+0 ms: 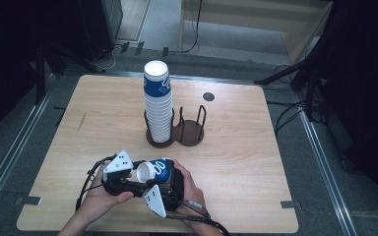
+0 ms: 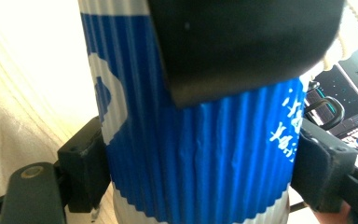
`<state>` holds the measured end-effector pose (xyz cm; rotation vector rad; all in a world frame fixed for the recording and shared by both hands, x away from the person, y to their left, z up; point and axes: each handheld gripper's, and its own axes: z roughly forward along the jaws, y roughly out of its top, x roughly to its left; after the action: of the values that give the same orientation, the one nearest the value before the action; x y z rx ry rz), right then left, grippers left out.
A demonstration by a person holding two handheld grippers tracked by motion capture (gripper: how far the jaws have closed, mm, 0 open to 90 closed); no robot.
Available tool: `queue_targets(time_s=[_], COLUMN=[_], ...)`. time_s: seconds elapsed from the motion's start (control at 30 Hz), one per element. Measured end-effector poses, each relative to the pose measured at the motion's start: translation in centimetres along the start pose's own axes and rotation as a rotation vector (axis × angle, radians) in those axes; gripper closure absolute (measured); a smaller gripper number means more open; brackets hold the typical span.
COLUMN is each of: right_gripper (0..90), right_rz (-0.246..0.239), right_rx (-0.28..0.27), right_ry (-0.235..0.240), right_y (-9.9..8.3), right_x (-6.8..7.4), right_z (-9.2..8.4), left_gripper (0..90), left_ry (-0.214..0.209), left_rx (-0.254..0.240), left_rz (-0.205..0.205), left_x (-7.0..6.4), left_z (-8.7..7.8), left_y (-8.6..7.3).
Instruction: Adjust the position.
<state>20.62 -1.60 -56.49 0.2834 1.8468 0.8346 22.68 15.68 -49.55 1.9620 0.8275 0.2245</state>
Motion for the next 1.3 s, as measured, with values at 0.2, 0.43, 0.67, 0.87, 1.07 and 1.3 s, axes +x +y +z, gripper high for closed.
queue_targets(time_s=[0.2,0.43,0.67,0.87,1.07,1.3], right_gripper=[15.6,6.2,1.8,1.3,1.4,1.4], right_rz=[0.013,0.078,0.159,0.249,0.294,0.339], right_rx=[0.012,-0.002,-0.010,-0.013,-0.011,-0.008], right_ry=[0.013,0.039,0.012,-0.009,-0.007,-0.018], right_y=[0.1,0.4,0.6,0.6,0.5,0.5], right_x=[-0.2,-0.8,-2.0,-3.1,-3.7,-4.1], right_z=[0.1,-0.2,-0.4,-0.5,-0.5,-0.5], left_gripper=[28.3,28.4,28.4,28.3,28.4,28.5], left_ry=[-0.004,0.023,0.060,0.098,0.131,0.156], left_rx=[-0.018,-0.061,-0.131,-0.185,-0.238,-0.323], left_rz=[-0.021,-0.026,-0.061,-0.057,-0.076,-0.099], left_x=[0.3,0.9,1.5,2.0,2.3,2.9], left_z=[0.0,-0.4,-1.0,-1.6,-2.2,-2.9], left_y=[-0.1,-0.2,-0.3,-0.4,-0.3,-0.4])
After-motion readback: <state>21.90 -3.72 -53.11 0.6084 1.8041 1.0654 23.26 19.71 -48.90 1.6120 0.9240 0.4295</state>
